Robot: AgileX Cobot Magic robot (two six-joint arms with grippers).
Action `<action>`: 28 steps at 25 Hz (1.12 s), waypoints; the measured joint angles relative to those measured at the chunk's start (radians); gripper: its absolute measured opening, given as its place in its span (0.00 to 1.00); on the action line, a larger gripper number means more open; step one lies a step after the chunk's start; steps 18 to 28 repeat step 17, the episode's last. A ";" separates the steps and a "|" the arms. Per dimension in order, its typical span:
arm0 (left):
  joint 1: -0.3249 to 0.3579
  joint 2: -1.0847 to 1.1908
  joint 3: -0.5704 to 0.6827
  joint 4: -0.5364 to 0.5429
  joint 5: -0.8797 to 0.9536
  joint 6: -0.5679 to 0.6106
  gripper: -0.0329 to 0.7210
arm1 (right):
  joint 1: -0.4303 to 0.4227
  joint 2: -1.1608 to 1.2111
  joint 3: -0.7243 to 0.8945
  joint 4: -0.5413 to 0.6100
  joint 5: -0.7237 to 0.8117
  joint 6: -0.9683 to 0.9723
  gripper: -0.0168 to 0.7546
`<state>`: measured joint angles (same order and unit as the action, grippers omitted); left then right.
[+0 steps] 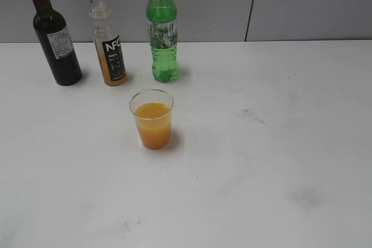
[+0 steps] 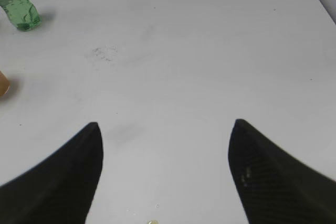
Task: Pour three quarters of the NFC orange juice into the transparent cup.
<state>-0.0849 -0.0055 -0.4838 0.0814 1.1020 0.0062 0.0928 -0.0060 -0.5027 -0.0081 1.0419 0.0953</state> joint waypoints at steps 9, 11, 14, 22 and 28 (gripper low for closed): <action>0.000 0.000 0.000 0.000 0.000 0.000 0.83 | 0.000 0.000 0.000 0.000 0.000 0.000 0.76; 0.000 0.000 0.000 0.001 0.000 0.000 0.83 | 0.000 0.000 0.000 0.000 0.000 0.000 0.76; 0.000 0.000 0.000 0.001 0.000 0.000 0.83 | 0.000 0.000 0.000 0.000 0.000 0.000 0.76; 0.000 0.000 0.000 0.001 0.000 0.000 0.82 | 0.000 0.000 0.000 0.000 0.000 0.000 0.76; 0.000 0.000 0.000 0.001 0.000 0.000 0.82 | 0.000 0.000 0.000 0.000 0.000 0.000 0.76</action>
